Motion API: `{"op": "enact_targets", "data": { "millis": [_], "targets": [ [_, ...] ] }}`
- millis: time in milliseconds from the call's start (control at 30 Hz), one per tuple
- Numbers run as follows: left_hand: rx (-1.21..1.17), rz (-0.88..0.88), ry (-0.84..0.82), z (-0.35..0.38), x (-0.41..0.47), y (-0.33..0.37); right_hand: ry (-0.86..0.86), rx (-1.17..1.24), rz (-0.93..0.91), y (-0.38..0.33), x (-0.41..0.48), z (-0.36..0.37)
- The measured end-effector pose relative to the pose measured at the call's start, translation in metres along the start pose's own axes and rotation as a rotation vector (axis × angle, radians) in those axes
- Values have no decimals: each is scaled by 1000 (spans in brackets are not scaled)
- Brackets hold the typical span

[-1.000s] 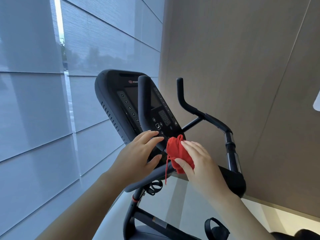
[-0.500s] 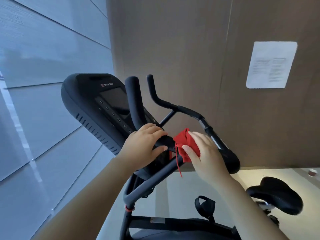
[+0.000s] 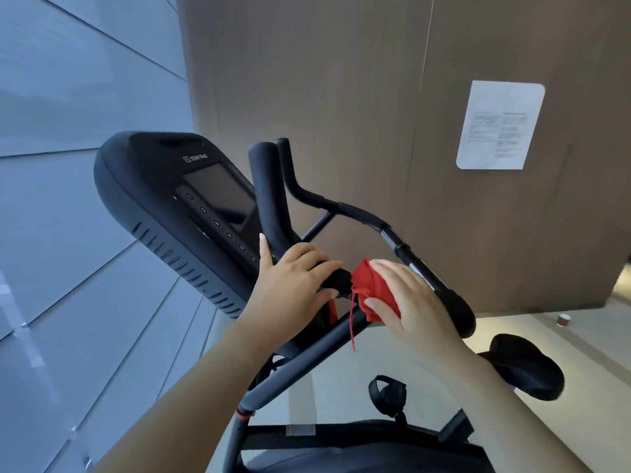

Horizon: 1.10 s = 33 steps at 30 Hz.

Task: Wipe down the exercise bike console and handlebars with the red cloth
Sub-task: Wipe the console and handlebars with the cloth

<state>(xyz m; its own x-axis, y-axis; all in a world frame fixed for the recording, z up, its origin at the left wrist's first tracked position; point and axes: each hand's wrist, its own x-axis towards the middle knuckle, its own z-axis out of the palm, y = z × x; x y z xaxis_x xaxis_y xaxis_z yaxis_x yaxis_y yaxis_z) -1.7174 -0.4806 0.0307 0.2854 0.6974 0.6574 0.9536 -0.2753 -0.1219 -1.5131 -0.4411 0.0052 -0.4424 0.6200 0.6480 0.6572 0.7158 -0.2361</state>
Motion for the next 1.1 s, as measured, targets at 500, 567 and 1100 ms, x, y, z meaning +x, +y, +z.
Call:
{"op": "enact_targets", "data": {
  "millis": [500,567,1100],
  "targets": [
    [-16,5,107,8,-7,4,64,93,5,17,-6,-6],
    [-25,-4,51,4,-7,6,78,120,29,16,-4,-9],
    [6,-25,130,-52,-24,-28,335,425,21,-37,53,-5]
  ]
}}
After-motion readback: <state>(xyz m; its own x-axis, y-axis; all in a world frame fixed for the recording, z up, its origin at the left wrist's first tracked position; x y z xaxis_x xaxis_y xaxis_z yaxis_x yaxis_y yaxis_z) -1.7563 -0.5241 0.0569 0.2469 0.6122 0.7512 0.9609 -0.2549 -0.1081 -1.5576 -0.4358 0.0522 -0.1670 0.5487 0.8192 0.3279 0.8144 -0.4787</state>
